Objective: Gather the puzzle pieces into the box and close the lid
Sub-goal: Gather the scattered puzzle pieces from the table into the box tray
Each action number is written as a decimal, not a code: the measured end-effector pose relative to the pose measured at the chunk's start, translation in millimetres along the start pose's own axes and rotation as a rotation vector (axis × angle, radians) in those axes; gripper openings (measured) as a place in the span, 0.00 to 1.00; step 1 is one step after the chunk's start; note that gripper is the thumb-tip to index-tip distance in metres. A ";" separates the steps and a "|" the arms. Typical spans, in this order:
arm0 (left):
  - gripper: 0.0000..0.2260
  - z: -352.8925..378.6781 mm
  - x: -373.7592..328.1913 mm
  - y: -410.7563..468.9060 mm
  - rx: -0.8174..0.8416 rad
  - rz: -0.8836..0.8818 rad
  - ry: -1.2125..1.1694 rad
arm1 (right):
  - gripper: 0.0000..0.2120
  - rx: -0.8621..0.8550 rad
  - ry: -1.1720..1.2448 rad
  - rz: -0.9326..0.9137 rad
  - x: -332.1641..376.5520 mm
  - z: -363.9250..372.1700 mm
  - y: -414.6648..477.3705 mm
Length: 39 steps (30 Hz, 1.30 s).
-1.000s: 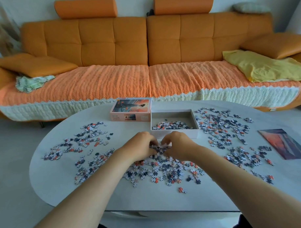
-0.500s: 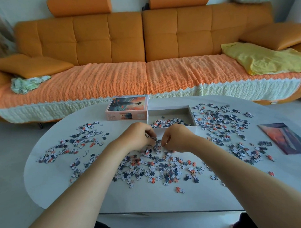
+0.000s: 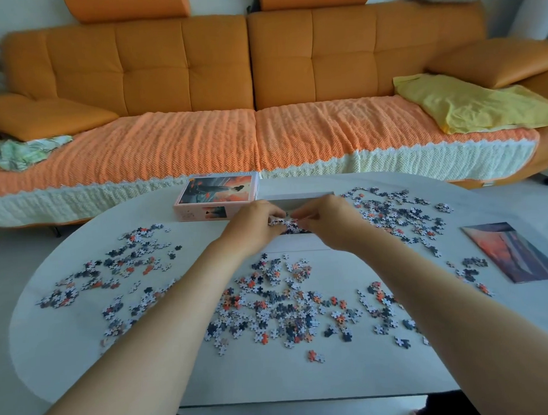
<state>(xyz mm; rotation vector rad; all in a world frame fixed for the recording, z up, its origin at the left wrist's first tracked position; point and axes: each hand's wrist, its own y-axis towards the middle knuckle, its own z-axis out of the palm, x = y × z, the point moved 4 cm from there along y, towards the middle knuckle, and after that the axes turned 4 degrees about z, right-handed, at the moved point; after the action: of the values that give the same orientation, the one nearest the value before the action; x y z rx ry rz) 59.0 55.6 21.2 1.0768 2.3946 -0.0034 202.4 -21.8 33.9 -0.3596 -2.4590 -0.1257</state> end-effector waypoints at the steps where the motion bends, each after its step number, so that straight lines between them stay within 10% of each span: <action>1: 0.13 0.4 0.6 -0.8 0.002 0.010 0.007 | 0.09 -0.004 -0.017 -0.011 -0.1 0.6 0.5; 7: 0.04 -17.1 -0.5 -19.6 -0.139 0.083 0.012 | 0.10 -0.116 -0.017 -0.228 22.7 -0.4 -12.4; 12: 0.06 -16.2 -2.1 -50.0 0.065 0.071 0.038 | 0.11 0.212 -0.208 -0.257 34.3 20.0 -32.1; 25: 0.24 -7.1 6.4 -80.5 0.331 0.021 0.076 | 0.20 0.325 -0.352 -0.156 18.8 29.6 -52.9; 29: 0.38 -7.0 17.8 -85.5 0.463 -0.081 0.159 | 0.40 0.385 -0.443 -0.027 5.9 33.7 -59.0; 39: 0.26 -0.7 9.9 -79.2 0.375 -0.047 0.079 | 0.32 0.327 -0.349 0.006 13.9 51.8 -52.5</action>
<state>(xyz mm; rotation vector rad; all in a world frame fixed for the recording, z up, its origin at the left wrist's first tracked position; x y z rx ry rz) -2.2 8.3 1.5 1.2006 2.5530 -0.4497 146.4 -59.7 1.4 -0.2609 -2.7587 0.3683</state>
